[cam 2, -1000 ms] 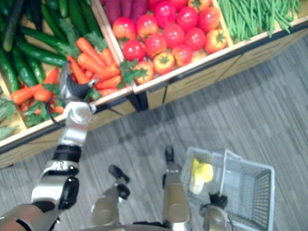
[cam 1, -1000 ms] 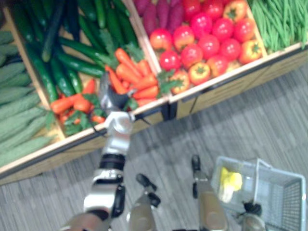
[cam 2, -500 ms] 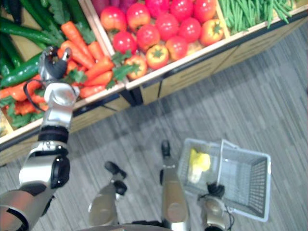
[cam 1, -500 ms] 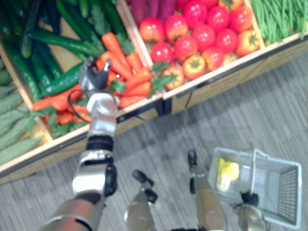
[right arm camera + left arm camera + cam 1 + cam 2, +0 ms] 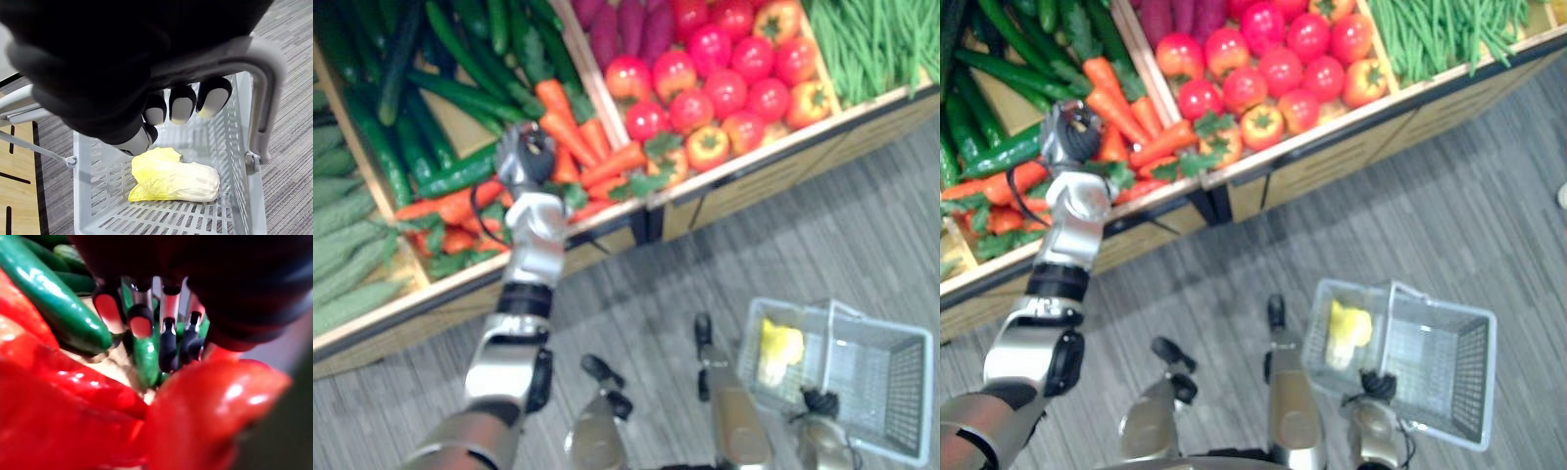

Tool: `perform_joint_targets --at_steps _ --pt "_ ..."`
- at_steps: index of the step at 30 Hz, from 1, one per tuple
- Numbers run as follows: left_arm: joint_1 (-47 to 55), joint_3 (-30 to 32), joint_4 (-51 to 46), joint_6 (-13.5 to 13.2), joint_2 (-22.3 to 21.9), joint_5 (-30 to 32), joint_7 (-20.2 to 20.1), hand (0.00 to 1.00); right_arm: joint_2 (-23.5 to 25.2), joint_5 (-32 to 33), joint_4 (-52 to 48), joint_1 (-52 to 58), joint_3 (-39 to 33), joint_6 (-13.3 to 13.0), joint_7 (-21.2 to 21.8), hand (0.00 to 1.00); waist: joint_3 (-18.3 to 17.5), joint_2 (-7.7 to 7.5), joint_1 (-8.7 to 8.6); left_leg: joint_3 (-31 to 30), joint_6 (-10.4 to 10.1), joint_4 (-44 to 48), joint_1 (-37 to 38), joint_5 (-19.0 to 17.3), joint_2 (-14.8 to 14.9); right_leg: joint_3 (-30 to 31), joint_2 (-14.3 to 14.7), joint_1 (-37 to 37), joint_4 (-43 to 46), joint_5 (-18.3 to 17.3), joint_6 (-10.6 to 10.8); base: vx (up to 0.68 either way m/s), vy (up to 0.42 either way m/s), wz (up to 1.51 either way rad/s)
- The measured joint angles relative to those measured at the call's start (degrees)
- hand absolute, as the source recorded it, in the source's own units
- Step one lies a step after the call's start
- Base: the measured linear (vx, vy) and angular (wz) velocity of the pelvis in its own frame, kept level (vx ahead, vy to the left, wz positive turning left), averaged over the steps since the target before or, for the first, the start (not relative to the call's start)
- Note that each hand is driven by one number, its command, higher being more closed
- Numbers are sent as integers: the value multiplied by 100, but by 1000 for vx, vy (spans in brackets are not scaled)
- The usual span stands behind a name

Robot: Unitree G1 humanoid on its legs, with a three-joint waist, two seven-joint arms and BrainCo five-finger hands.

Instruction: Pick vegetable in the basket

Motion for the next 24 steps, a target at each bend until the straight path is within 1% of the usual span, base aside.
perform_joint_targets --at_steps 3,5,10,13,14,15,16,17,19,24 --pt "122 0 -347 0 -4 73 21 100 16 0 3 68 -3 -1 5 100 -2 3 -1 -35 0 -1 78 0 2 -42 -2 110 -16 -1 -1 -8 2 5" --pt "273 0 -641 -2 -9 225 36 100 45 0 42 104 -42 1 6 100 -20 36 -8 -113 2 0 128 1 5 -140 -13 227 -48 -2 -2 -10 3 14" --pt "754 99 -1177 -5 -10 227 82 100 42 0 370 103 -217 -8 40 100 -61 78 3 -171 1 -18 299 1 -33 -202 -17 476 -121 -3 -3 -2 9 8" --pt "955 122 -1214 -6 -11 227 84 100 48 -1 633 113 -286 -6 56 100 -212 104 -10 -261 -4 -31 286 7 -38 -259 -13 530 -188 -2 -4 6 -1 10" --pt "1172 175 -1222 -6 -23 228 84 100 53 -2 863 134 -436 9 144 100 -400 138 -17 -291 -7 -58 333 9 -42 -298 9 637 -265 -1 -5 32 -8 6" --pt "1231 203 -1235 -6 -27 229 84 100 45 -2 918 158 -440 21 149 100 -461 150 -16 -288 -13 -81 357 13 -49 -294 16 650 -272 0 -5 36 -2 7" --pt "1356 295 -1326 -7 -32 230 84 0 45 -2 974 211 -442 29 155 100 -540 178 -18 -304 -22 -115 404 19 -63 -307 18 712 -298 0 -5 0 0 0" --pt "1409 328 -1376 -7 -40 260 86 0 47 -3 1055 256 -463 27 160 100 -629 202 -17 -352 -21 -123 400 18 -82 -310 11 717 -308 0 -5 15 5 6" --pt "1459 336 -1405 -15 -39 395 86 0 46 -3 1132 259 -488 27 160 100 -656 229 -22 -434 -20 -130 400 19 -105 -347 -9 782 -340 1 -5 -3 3 12" --pt "1938 266 -1452 -171 -72 446 -145 0 48 -9 1220 305 -492 36 167 100 -867 221 -51 -435 -9 -230 399 45 -167 -339 -24 805 -470 65 3 -3 1 2"
